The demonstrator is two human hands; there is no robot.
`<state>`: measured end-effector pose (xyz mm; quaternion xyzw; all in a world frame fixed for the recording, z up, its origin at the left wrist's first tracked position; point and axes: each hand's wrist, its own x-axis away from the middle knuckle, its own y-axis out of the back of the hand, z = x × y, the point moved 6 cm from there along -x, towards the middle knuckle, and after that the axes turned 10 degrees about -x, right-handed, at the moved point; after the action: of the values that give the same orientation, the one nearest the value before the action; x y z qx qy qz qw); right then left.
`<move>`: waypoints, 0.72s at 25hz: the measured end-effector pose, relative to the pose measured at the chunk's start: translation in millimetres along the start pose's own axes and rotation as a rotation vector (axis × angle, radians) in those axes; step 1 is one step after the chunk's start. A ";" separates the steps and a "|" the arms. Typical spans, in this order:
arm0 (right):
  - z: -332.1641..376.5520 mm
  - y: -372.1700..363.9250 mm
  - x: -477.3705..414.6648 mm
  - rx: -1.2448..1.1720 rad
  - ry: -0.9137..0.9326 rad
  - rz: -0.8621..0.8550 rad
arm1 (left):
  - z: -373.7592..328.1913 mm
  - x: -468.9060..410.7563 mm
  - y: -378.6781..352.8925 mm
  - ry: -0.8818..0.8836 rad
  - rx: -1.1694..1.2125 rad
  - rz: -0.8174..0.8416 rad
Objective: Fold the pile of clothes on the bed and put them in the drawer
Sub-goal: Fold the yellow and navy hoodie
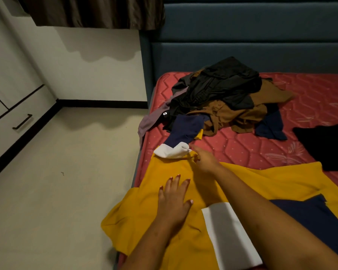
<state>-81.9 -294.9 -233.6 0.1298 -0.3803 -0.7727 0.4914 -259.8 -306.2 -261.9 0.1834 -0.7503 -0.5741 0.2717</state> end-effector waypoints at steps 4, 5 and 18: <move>-80.4 22.1 56.3 0.131 -0.202 -0.003 | -8.9 -6.8 -11.1 0.040 -0.161 0.174; -106.3 41.4 67.5 0.196 -0.256 -0.035 | -12.6 -10.9 -7.8 0.067 -0.157 0.185; -322.6 217.2 120.9 0.113 -0.723 -0.383 | -152.6 -74.0 -3.9 -0.183 -0.202 -0.017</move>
<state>188.5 -596.5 -275.7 -0.0548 -0.5391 -0.8240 0.1658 -107.5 -380.1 -250.8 0.1082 -0.7087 -0.6633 0.2146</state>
